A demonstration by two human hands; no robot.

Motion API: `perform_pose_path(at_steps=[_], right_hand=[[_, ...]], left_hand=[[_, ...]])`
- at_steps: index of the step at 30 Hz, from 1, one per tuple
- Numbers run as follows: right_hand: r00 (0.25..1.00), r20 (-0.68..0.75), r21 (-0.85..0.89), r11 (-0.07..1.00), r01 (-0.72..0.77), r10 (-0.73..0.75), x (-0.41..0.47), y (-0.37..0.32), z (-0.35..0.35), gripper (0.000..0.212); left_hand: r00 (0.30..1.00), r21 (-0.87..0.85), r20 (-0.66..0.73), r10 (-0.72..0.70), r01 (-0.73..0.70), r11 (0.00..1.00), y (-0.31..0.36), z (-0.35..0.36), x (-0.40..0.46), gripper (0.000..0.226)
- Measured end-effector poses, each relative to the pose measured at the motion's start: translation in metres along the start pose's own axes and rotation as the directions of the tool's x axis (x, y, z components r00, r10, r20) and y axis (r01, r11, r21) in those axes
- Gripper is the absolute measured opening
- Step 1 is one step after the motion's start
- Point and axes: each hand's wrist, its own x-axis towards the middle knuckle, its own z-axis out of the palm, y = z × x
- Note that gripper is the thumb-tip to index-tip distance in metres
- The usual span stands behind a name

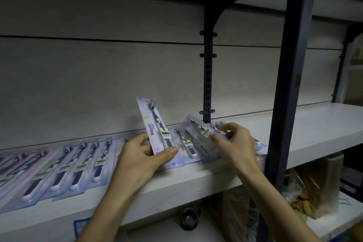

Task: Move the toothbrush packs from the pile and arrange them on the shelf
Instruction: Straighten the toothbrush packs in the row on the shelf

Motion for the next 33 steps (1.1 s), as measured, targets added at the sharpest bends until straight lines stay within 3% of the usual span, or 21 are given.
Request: perform_pose_path(at_steps=[14, 33], right_hand=[[0.983, 0.173, -0.251, 0.962, 0.108, -0.065, 0.023, 0.015, 0.016, 0.04], [0.981, 0.084, -0.23, 0.955, 0.188, -0.173, 0.035, 0.037, -0.007, 0.022]], left_hand=[[0.996, -0.03, -0.081, -0.041, 0.039, 0.999, -0.002, 0.02, 0.017, 0.037], [0.998, -0.025, -0.049, -0.038, 0.036, 0.999, -0.001, 0.049, 0.018, 0.032]])
